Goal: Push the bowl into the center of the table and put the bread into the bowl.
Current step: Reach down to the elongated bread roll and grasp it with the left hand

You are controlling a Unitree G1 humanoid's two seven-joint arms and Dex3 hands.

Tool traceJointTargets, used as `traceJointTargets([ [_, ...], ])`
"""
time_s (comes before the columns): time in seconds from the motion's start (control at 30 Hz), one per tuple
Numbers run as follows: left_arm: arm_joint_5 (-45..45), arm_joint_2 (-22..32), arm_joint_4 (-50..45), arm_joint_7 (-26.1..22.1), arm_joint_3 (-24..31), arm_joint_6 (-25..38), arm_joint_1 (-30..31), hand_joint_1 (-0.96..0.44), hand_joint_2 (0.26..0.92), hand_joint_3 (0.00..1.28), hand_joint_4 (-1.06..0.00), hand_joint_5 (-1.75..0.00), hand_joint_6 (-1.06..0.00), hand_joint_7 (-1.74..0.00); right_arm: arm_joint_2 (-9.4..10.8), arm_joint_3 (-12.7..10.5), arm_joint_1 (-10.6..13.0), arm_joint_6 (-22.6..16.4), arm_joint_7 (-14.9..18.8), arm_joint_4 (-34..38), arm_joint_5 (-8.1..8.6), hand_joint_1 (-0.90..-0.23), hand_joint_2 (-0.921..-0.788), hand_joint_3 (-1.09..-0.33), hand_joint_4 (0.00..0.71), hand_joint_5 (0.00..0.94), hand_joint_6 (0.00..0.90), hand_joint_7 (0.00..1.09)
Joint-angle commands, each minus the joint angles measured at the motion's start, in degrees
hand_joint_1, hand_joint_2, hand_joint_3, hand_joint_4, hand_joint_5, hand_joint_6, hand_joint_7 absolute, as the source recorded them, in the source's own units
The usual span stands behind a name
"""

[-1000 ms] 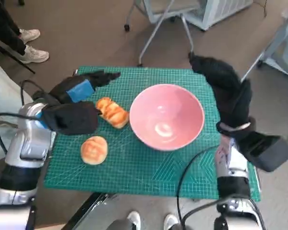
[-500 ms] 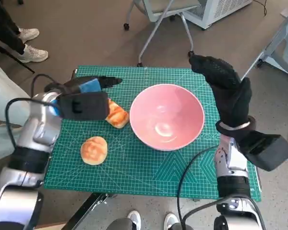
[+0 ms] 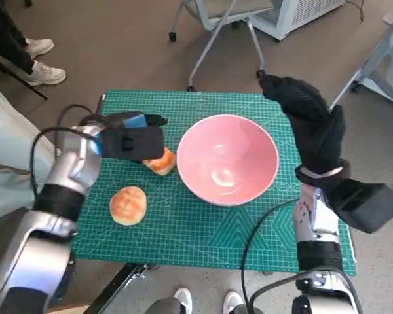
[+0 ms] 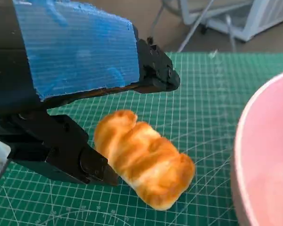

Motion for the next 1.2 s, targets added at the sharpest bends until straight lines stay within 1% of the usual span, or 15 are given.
traceJointTargets([
  [0.03, 2.09, -1.62, 5.35, 3.73, -2.02, -2.24, -2.42, 0.11, 0.797, 0.04, -0.22, -0.03, -0.40, -0.03, 0.20, -0.22, 1.62, 1.35, -0.12, -0.37, 0.62, -0.696, -0.921, -0.738, 0.185, 0.000, -0.001, 0.60],
  [0.17, 3.58, -2.18, 8.24, 6.04, -3.49, -3.73, -2.98, 0.11, 0.817, 0.05, -0.33, -0.03, -0.49, -0.05, 0.33, -0.19, 1.97, 1.61, -0.16, -0.97, 0.66, -0.696, -0.921, -0.736, 0.185, 0.000, 0.000, 0.59],
  [0.2, 3.93, -2.25, 8.86, 6.53, -3.89, -4.08, -3.10, 0.10, 0.827, 0.06, -0.45, -0.07, -0.54, -0.05, 0.37, -0.18, 2.06, 1.68, -0.17, -1.14, 0.67, -0.696, -0.921, -0.735, 0.185, 0.000, 0.000, 0.60],
  [0.23, 4.39, -2.29, 9.56, 6.96, -4.40, -4.49, -3.22, 0.10, 0.830, 0.06, -0.50, -0.08, -0.55, -0.05, 0.40, -0.17, 2.17, 1.75, -0.16, -1.32, 0.70, -0.696, -0.921, -0.735, 0.185, 0.000, 0.000, 0.60],
  [0.27, 4.91, -2.32, 10.32, 7.33, -4.96, -4.93, -3.31, 0.20, 0.861, 0.06, -0.57, -0.49, -0.62, -0.07, 0.39, -0.20, 2.25, 1.82, -0.14, -1.42, 0.73, -0.695, -0.921, -0.735, 0.185, 0.000, 0.001, 0.60],
  [0.3, 5.23, -2.36, 10.91, 7.58, -5.30, -5.28, -3.41, 0.23, 0.873, 0.07, -0.59, -0.64, -0.66, -0.11, 0.39, -0.22, 2.31, 1.88, -0.14, -1.50, 0.74, -0.695, -0.921, -0.734, 0.185, 0.000, 0.002, 0.60],
  [0.33, 5.43, -2.38, 11.36, 7.78, -5.52, -5.54, -3.50, 0.28, 0.890, 0.07, -0.62, -0.85, -0.69, -0.23, 0.39, -0.22, 2.36, 1.92, -0.15, -1.58, 0.74, -0.694, -0.921, -0.734, 0.185, 0.000, 0.003, 0.60],
  [0.37, 5.75, -2.36, 11.87, 7.88, -5.92, -5.96, -3.60, 0.31, 0.901, 0.07, -0.64, -0.99, -0.69, -0.34, 0.38, -0.25, 2.38, 2.01, -0.18, -1.62, 0.74, -0.694, -0.921, -0.733, 0.185, 0.000, 0.004, 0.60],
  [0.4, 6.05, -2.37, 12.42, 7.77, -6.34, -6.29, -3.71, 0.20, 0.908, 0.07, -0.66, -1.06, -0.65, -0.64, 0.34, -0.29, 2.42, 2.11, -0.18, -1.66, 0.78, -0.694, -0.921, -0.733, 0.186, 0.001, 0.004, 0.60],
  [0.5, 6.41, -2.45, 13.59, 7.60, -6.98, -6.91, -4.01, 0.07, 0.912, 0.08, -0.66, -1.09, -0.65, -1.04, 0.31, -0.38, 2.50, 2.33, -0.14, -1.76, 0.84, -0.695, -0.921, -0.732, 0.186, 0.001, 0.006, 0.60],
  [0.57, 6.42, -2.45, 14.12, 7.26, -7.12, -7.32, -4.09, 0.03, 0.916, 0.06, -0.67, -1.07, -0.67, -1.16, 0.32, -0.45, 2.54, 2.47, -0.03, -1.74, 0.95, -0.696, -0.921, -0.731, 0.186, 0.001, 0.006, 0.60],
  [0.6, 6.47, -2.51, 14.31, 7.05, -7.20, -7.27, -4.16, 0.02, 0.917, 0.06, -0.67, -1.07, -0.67, -1.17, 0.33, -0.47, 2.58, 2.54, -0.02, -1.80, 0.98, -0.696, -0.921, -0.730, 0.186, 0.001, 0.007, 0.60],
  [0.73, 6.59, -2.55, 14.70, 6.68, -7.48, -7.15, -4.35, 0.01, 0.919, 0.05, -0.67, -1.21, -0.69, -1.07, 0.44, -0.48, 2.63, 2.74, -0.10, -2.02, 0.95, -0.696, -0.921, -0.729, 0.187, 0.001, 0.007, 0.60],
  [1.0, 6.86, -2.47, 15.62, 6.64, -8.08, -7.08, -4.75, 0.00, 0.920, 0.05, -0.69, -1.19, -0.66, -1.11, 0.67, -0.44, 2.55, 3.02, -0.07, -2.05, 1.09, -0.697, -0.921, -0.727, 0.187, 0.001, 0.009, 0.60],
  [1.2, 6.64, -2.13, 15.97, 6.95, -8.03, -7.21, -4.88, 0.00, 0.919, 0.06, -0.69, -1.23, -0.66, -1.07, 0.81, -0.42, 2.47, 3.11, 0.01, -1.94, 1.25, -0.700, -0.921, -0.721, 0.187, 0.001, 0.011, 0.60],
])
